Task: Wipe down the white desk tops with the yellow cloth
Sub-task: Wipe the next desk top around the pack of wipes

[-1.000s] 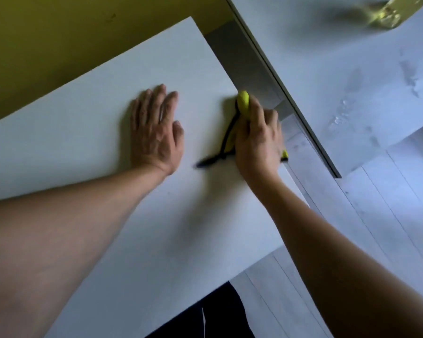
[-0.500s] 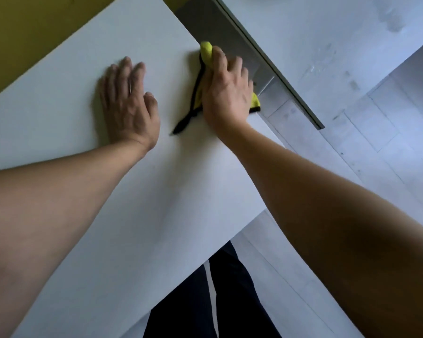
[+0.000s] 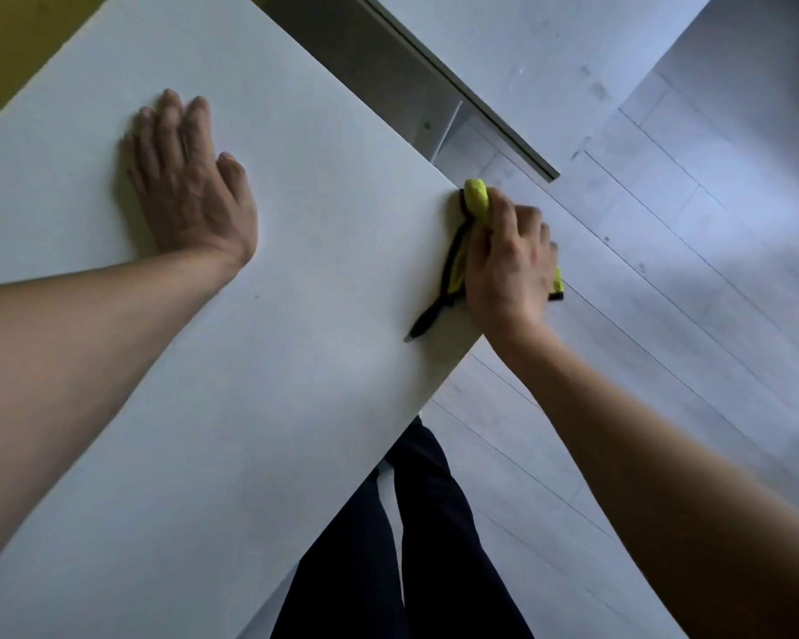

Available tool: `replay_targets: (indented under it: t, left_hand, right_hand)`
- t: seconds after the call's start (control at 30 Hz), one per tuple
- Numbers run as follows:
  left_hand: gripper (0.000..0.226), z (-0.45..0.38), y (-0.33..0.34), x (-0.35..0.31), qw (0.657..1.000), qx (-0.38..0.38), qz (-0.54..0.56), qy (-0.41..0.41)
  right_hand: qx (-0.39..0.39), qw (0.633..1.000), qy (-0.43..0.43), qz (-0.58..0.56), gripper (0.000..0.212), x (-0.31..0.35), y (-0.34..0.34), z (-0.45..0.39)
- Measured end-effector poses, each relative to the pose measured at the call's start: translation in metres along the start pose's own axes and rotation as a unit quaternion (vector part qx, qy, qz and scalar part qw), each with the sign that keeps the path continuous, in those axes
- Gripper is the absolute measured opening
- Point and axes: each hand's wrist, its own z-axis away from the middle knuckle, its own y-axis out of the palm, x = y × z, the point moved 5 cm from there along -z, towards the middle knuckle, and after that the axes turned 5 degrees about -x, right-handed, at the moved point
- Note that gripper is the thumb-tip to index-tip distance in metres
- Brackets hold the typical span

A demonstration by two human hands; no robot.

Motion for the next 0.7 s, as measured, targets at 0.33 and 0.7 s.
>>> replay_targets:
  t: [0.33, 0.7]
  left_hand:
    - [0.063, -0.001, 0.002, 0.003, 1.0, 0.002, 0.003, 0.012]
    - [0.06, 0.083, -0.013, -0.012, 0.944, 0.082, 0.063, 0.312]
  right_hand:
    - [-0.012, 0.998, -0.054, -0.009, 0.041, 0.121, 0.056, -0.07]
    - [-0.09, 0.964, 0.247, -0.037, 0.045, -0.03, -0.004, 0.036]
